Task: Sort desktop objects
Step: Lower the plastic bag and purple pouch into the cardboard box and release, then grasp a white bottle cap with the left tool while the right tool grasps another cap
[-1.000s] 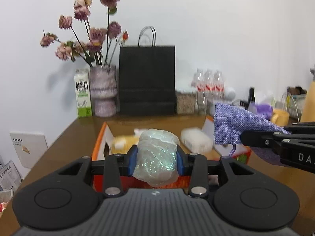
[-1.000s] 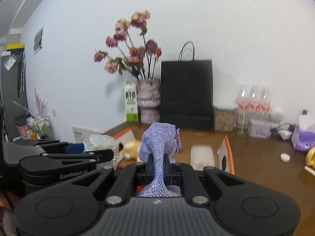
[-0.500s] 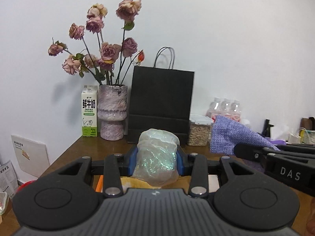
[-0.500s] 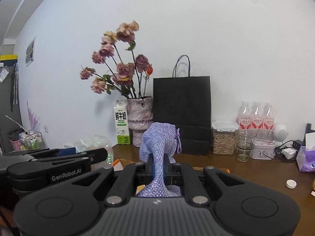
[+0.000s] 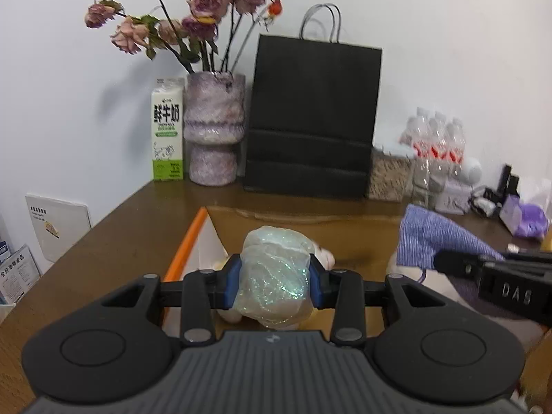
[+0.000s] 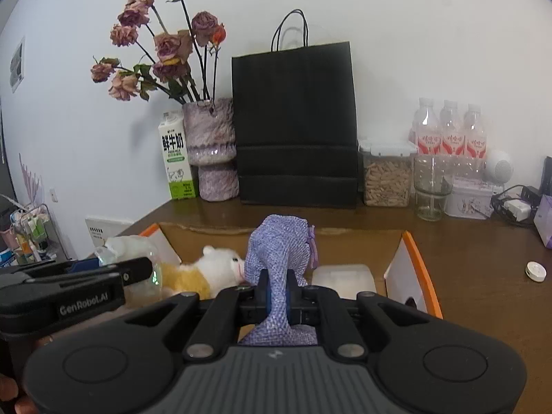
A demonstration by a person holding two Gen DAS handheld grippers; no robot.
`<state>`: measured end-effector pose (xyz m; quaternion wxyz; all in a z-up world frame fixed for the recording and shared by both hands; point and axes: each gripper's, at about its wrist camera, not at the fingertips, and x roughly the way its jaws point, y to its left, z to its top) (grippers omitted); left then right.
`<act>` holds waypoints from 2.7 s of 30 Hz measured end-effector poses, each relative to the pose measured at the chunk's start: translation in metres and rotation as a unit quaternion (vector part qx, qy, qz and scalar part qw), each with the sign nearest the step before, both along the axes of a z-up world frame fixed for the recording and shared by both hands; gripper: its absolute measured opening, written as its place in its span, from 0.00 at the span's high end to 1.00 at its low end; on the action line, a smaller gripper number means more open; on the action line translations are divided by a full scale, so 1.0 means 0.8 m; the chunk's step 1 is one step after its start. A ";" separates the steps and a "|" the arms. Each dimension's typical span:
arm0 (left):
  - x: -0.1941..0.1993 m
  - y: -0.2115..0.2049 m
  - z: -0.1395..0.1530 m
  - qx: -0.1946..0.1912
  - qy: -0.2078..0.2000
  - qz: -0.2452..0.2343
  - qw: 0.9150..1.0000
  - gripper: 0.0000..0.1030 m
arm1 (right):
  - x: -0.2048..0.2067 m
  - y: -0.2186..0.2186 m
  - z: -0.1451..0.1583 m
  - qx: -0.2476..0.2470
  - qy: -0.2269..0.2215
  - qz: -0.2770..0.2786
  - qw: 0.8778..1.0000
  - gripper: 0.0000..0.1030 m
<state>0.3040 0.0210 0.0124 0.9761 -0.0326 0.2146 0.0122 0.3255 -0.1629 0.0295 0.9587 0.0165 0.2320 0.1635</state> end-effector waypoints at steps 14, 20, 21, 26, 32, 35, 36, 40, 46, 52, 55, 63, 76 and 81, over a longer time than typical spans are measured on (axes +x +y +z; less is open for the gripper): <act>0.010 -0.007 -0.031 0.022 0.051 -0.002 0.998 0.54 | 0.003 0.005 -0.032 -0.031 0.053 -0.010 0.998 0.84; -0.001 -0.012 -0.024 0.033 0.028 0.002 0.999 0.22 | -0.007 0.007 -0.026 -0.038 0.039 -0.015 0.998 0.41; -0.004 -0.012 -0.022 0.036 0.020 0.005 0.999 0.11 | -0.010 0.006 -0.022 -0.038 0.031 -0.018 0.999 0.29; -0.018 -0.015 -0.011 0.048 -0.016 0.026 0.998 0.00 | -0.022 -0.005 -0.007 -0.029 -0.001 -0.035 0.999 0.00; -0.022 -0.016 -0.006 0.053 -0.029 0.034 0.998 0.00 | -0.032 -0.005 0.000 -0.028 -0.016 -0.024 0.999 0.00; -0.023 -0.015 -0.005 0.051 -0.030 0.034 0.998 0.00 | -0.032 -0.005 0.001 -0.027 -0.018 -0.024 0.999 0.00; -0.023 -0.015 -0.005 0.052 -0.030 0.034 0.998 0.00 | -0.032 -0.006 0.001 -0.027 -0.018 -0.024 0.999 0.00; -0.025 -0.015 -0.005 0.050 -0.033 0.032 0.998 0.00 | -0.033 -0.006 0.002 -0.026 -0.020 -0.026 0.999 0.00; -0.028 -0.011 0.003 0.044 -0.049 0.039 0.997 0.00 | -0.039 -0.007 0.008 -0.022 -0.033 -0.024 0.999 0.00; -0.042 -0.006 0.034 0.036 -0.076 0.049 0.995 0.00 | -0.053 -0.004 0.033 -0.019 -0.059 -0.014 0.998 0.00; -0.052 -0.007 0.050 0.047 -0.085 0.050 0.994 0.00 | -0.067 -0.006 0.048 -0.020 -0.075 -0.011 0.997 0.00; -0.104 0.017 0.085 0.032 -0.093 0.050 0.994 0.00 | -0.119 -0.028 0.081 -0.025 -0.101 -0.010 0.995 0.00; -0.190 0.083 0.063 0.033 -0.051 0.065 0.996 0.00 | -0.193 -0.099 0.032 -0.074 -0.041 -0.036 0.996 0.00; -0.213 0.111 0.032 0.017 -0.027 0.083 0.996 0.00 | -0.203 -0.120 -0.012 -0.081 0.000 -0.053 0.995 0.01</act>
